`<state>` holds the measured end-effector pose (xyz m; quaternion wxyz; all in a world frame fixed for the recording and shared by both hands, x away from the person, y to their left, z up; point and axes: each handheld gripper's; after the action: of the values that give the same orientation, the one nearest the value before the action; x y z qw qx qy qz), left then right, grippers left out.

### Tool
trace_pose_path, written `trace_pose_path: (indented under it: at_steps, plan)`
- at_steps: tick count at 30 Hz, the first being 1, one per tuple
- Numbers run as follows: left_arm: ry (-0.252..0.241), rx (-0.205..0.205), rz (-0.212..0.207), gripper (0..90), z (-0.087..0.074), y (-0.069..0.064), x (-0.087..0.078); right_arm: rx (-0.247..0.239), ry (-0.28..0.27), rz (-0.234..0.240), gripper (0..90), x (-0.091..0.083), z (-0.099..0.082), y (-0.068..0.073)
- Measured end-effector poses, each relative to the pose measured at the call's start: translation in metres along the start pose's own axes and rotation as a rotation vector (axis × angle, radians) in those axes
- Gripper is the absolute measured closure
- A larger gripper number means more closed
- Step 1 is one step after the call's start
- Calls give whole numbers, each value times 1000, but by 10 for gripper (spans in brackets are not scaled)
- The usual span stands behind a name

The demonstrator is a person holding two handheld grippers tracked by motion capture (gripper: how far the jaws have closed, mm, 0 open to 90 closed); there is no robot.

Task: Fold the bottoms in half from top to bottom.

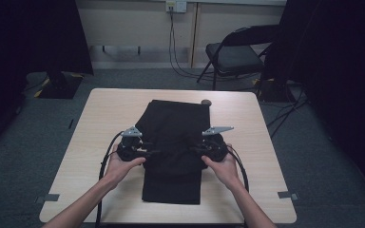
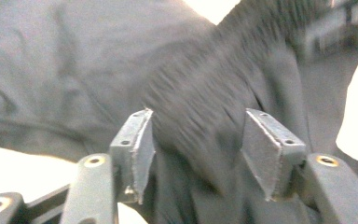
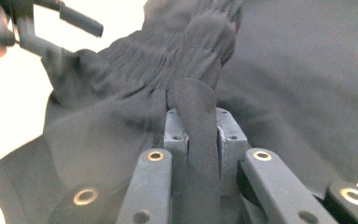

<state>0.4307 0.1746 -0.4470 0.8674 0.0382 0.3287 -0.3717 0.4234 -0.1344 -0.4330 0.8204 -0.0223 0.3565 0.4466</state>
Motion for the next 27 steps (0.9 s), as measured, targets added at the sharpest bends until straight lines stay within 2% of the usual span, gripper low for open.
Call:
trace_pose_path:
  at_steps: [1,3,5,6,7,9,11,13,14,16,17,18,19,21,24,25,27]
  plan:
    - [-2,-5,7,421,3,2,3,4,17,-4,775,2,-7,2]
    - [10,-38,-12,404,8,6,13,32,45,-5,763,4,-19,2]
    - [22,-49,7,407,9,9,26,23,100,-23,732,9,-31,0]
    - [33,-70,-12,403,9,11,34,43,103,-17,684,10,-35,-2]
    - [44,-90,-34,401,8,13,41,53,100,-3,613,9,-36,-5]
    - [43,-106,-37,399,8,13,48,67,66,-16,468,5,-31,-8]
    - [58,-99,-76,407,8,11,51,60,26,-6,446,1,-20,-12]
    - [84,-68,-110,420,8,8,53,63,-15,15,438,1,-9,-15]
    - [89,-54,-110,427,8,4,53,66,-27,16,428,2,-5,-16]
    - [93,-26,-123,467,8,1,49,93,-26,12,458,9,-1,-21]
    - [89,-14,-130,487,7,0,47,121,-6,28,485,14,-2,-24]
    - [81,-7,-137,513,6,-2,44,131,33,42,560,20,-5,-25]
    - [69,-9,-147,534,5,-4,41,122,61,52,604,24,-9,-23]
    - [73,20,-178,553,3,-9,34,109,60,67,666,24,-15,-16]
    - [59,48,-208,553,1,-17,19,49,38,95,719,11,-17,0]
    - [41,47,-220,553,0,-20,13,30,29,121,739,5,-18,6]
    - [-5,33,-258,532,1,-22,0,-18,15,141,740,-8,-21,19]
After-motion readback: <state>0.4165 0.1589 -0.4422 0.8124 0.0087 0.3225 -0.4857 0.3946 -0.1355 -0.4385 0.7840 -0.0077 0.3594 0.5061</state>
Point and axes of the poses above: each handheld gripper's, and its own axes: x roughly forward along the jaws, z roughly out of its top, y roughly to its left, and after that the axes turned 8 degrees about z, right-handed
